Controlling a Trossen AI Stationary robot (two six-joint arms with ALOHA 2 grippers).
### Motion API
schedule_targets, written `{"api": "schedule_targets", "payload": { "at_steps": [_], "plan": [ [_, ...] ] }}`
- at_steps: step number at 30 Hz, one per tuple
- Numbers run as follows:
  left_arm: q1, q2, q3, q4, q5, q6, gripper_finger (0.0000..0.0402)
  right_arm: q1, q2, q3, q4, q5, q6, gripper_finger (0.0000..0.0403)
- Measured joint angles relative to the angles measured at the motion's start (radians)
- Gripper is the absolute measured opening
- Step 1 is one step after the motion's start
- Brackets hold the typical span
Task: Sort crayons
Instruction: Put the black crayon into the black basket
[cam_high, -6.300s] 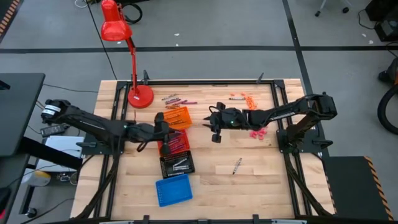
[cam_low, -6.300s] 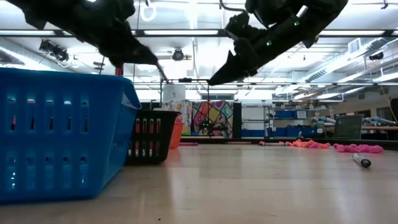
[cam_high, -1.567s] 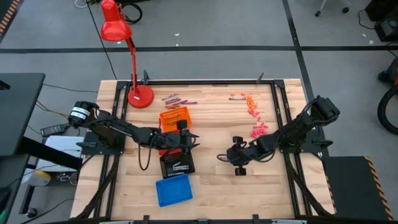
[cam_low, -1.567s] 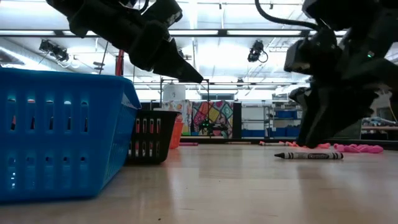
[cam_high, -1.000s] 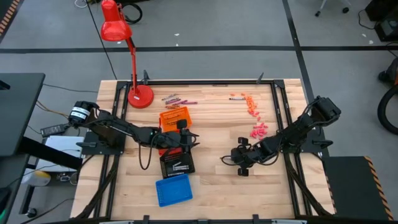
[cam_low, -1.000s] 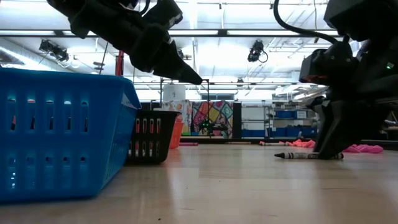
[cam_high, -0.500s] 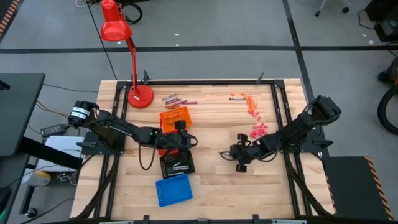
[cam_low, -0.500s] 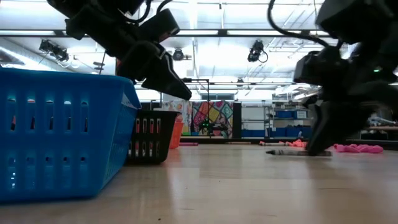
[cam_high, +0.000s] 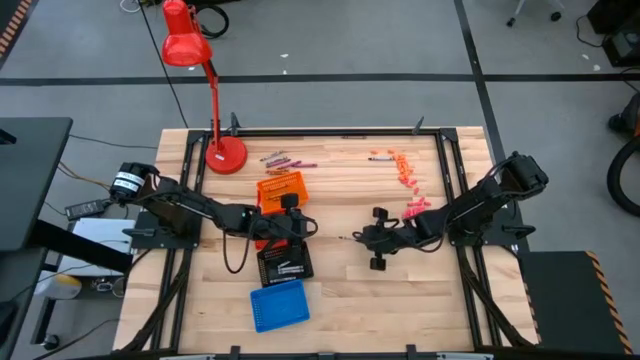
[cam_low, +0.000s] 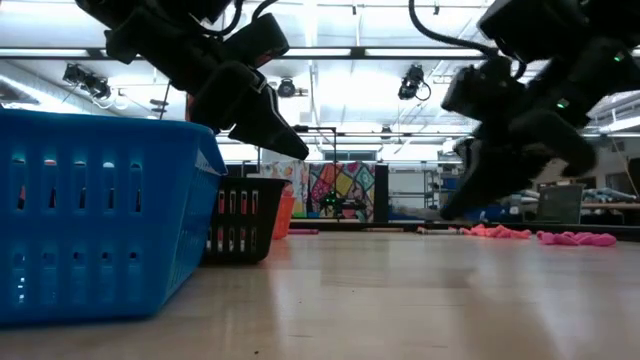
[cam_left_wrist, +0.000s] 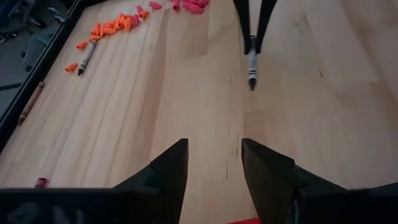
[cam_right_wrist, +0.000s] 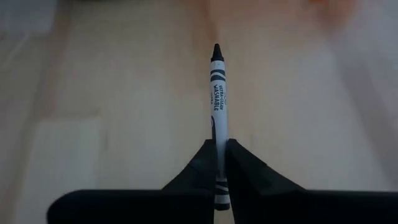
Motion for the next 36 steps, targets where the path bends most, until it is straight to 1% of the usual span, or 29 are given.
{"api": "schedule_targets", "payload": {
  "at_steps": [6,11,15,18,27,33,36],
  "plan": [
    [0.0,0.0,0.0,0.012,0.0,-0.001,0.0162,-0.015,-0.001,0.001,0.153,0.074,-0.1,0.0028],
    [0.0,0.0,0.0,0.076,0.004,0.006,0.0162,-0.016,-0.001,0.002,0.31,0.096,-0.211,0.0028],
    [0.008,0.0,0.0,0.138,0.064,0.026,0.0162,-0.016,-0.002,0.002,0.426,0.101,-0.305,0.0028],
    [0.009,0.0,0.0,0.179,0.076,0.039,0.0162,-0.016,-0.002,0.002,0.487,0.112,-0.356,0.0028],
    [0.009,0.0,0.0,0.298,0.091,0.093,0.0162,0.009,-0.002,0.002,0.598,0.13,-0.428,0.0028],
    [0.009,0.0,0.0,0.355,0.155,0.108,0.0162,0.01,-0.002,0.003,0.63,0.141,-0.449,0.0028],
    [0.009,0.0,0.0,0.383,0.158,0.115,0.0162,0.01,-0.002,0.003,0.655,0.14,-0.461,0.0028]
  ]
}}
